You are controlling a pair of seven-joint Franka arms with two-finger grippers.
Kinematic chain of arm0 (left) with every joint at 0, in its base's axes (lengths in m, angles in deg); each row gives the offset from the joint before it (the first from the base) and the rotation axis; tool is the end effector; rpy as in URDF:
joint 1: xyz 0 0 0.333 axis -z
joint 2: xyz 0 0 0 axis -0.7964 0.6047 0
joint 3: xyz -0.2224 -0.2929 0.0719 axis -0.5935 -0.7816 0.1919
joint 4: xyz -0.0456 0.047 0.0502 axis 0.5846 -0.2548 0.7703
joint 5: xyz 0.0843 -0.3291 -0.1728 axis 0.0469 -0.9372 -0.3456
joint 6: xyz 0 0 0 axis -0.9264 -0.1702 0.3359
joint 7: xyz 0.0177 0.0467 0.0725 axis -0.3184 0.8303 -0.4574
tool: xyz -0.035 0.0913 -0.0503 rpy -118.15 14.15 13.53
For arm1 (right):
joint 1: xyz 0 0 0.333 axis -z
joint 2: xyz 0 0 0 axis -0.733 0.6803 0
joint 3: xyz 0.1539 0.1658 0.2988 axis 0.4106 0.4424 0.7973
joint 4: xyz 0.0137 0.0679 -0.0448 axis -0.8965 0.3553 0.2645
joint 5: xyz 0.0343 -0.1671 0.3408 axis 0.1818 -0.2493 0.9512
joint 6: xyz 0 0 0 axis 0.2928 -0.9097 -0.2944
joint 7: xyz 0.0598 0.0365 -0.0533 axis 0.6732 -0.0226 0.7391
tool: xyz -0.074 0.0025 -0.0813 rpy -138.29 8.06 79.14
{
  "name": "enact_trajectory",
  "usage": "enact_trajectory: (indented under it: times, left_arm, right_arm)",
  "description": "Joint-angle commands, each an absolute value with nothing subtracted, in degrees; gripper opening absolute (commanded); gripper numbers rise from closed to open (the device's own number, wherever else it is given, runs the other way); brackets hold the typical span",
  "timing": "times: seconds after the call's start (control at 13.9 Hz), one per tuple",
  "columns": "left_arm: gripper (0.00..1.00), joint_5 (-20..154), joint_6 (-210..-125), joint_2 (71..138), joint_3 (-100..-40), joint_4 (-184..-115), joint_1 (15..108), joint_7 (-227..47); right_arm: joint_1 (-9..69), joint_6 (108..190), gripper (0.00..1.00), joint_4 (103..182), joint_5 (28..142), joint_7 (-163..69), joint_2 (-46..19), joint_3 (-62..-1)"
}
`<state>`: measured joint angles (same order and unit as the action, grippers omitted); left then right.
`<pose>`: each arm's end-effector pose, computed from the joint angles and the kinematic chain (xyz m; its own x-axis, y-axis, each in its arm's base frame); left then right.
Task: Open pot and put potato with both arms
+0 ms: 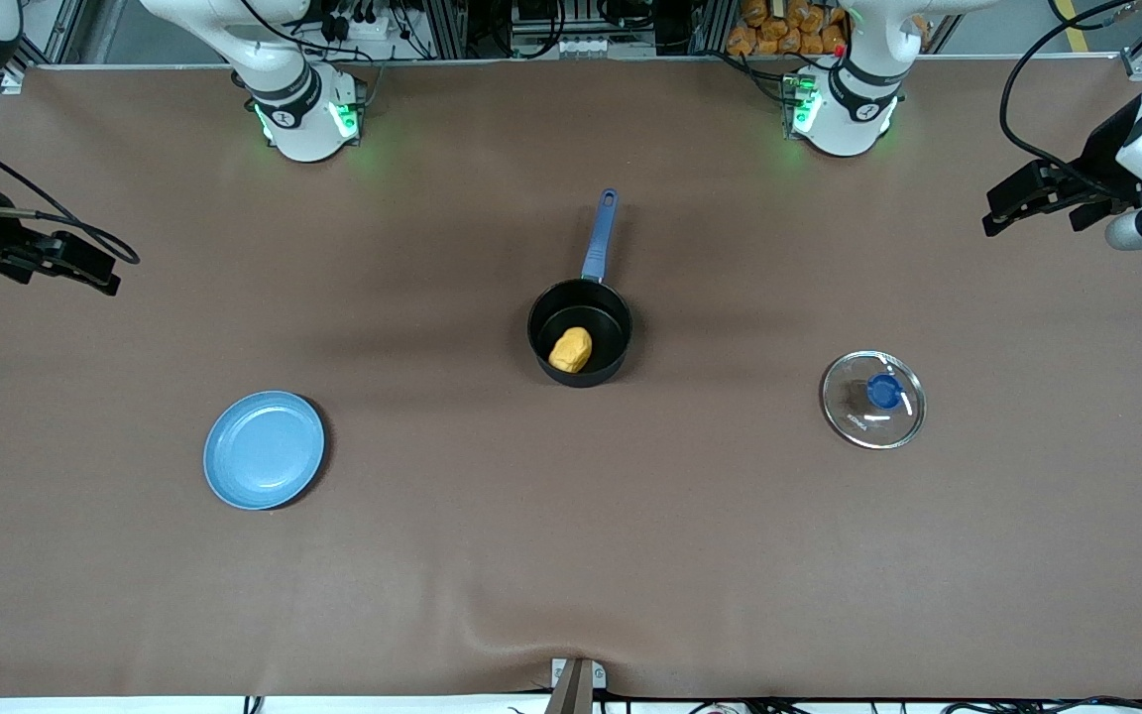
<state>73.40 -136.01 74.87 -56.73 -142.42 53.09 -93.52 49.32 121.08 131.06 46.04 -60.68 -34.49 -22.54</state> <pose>0.5049 -0.0548 0.6940 0.9959 0.0740 -0.0519 0.0758 -0.9966 0.0335 0.5544 0.0065 0.6724 0.9907 -0.1296 -0.0405 -0.1278 -0.9908 0.0454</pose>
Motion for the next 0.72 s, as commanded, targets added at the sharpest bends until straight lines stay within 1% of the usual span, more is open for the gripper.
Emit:
enact_trajectory:
  times: [0.0, 0.22, 0.36, 0.51, 0.65]
  left_arm:
    - [1.0, 73.16, -136.19, 74.89, -56.72, -142.43, 53.05, -93.69]
    - [1.0, 73.16, -136.36, 74.98, -56.72, -142.35, 53.14, -93.69]
    - [1.0, 73.16, -136.27, 74.9, -56.72, -142.43, 53.14, -93.69]
    - [1.0, 73.16, -136.19, 74.72, -56.72, -142.43, 53.14, -93.61]
    - [1.0, 73.33, -136.01, 74.28, -56.63, -142.43, 53.06, -93.61]
  right_arm:
    - [50.56, 121.5, 1.0, 132.66, 46.84, -59.45, -36.24, -21.34]
    - [51.35, 123.08, 1.0, 132.75, 48.24, -57.53, -36.07, -21.51]
    - [55.2, 123.96, 1.0, 132.75, 52.63, -52.27, -35.81, -22.13]
    - [57.85, 123.61, 1.0, 133.01, 52.82, -50.14, -35.8, -22.13]
    - [58.3, 123.17, 1.0, 133.1, 52.82, -50.14, -35.8, -22.22]
